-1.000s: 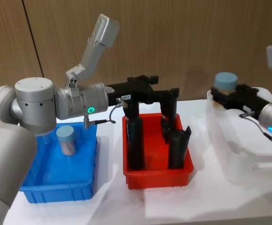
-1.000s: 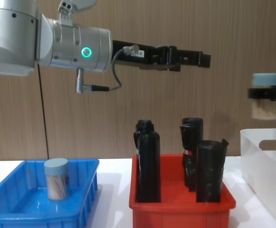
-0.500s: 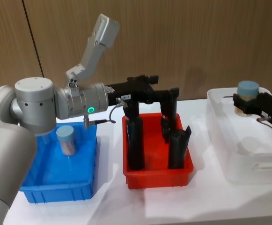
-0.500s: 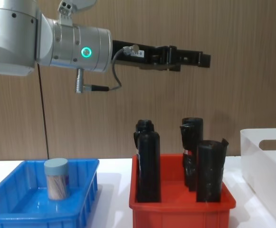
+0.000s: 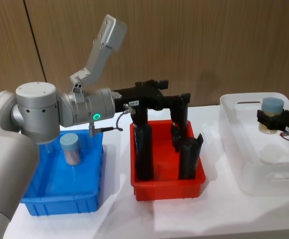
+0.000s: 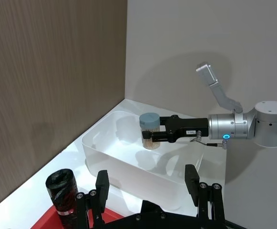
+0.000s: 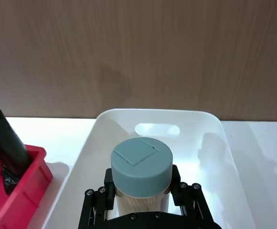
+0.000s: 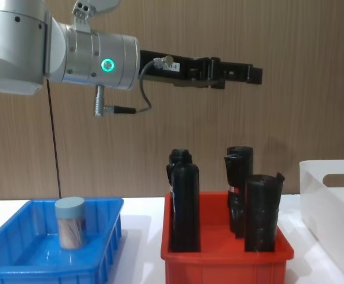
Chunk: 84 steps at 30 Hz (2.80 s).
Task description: Pick the cotton swabs from the blue box and place them into the white box.
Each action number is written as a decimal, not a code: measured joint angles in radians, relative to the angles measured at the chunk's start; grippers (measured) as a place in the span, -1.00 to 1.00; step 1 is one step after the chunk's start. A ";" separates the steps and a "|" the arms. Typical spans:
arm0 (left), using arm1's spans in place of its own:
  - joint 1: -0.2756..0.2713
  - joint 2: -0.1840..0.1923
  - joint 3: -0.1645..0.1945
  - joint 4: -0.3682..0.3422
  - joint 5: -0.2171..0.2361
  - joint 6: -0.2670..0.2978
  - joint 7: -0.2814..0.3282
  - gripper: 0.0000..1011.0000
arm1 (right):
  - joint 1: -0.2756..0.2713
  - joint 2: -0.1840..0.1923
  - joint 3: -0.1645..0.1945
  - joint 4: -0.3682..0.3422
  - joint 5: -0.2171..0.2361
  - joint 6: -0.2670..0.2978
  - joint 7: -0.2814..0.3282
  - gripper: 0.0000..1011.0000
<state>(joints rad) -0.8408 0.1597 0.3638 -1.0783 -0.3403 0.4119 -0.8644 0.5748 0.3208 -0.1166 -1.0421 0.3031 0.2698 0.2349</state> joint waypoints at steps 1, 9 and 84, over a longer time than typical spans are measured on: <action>0.000 0.000 0.000 0.000 0.000 0.000 0.000 0.99 | 0.004 0.000 0.001 0.012 0.001 0.001 0.001 0.32; 0.000 0.000 0.000 0.000 0.000 0.000 0.000 0.99 | 0.024 -0.002 0.002 0.064 0.003 0.006 0.012 0.32; 0.013 0.005 0.002 -0.010 0.002 -0.007 0.017 0.99 | -0.127 0.021 0.019 -0.230 0.009 -0.114 -0.044 0.98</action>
<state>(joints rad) -0.8279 0.1642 0.3657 -1.0883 -0.3382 0.4050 -0.8478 0.4480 0.3417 -0.0973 -1.2725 0.3117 0.1561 0.1909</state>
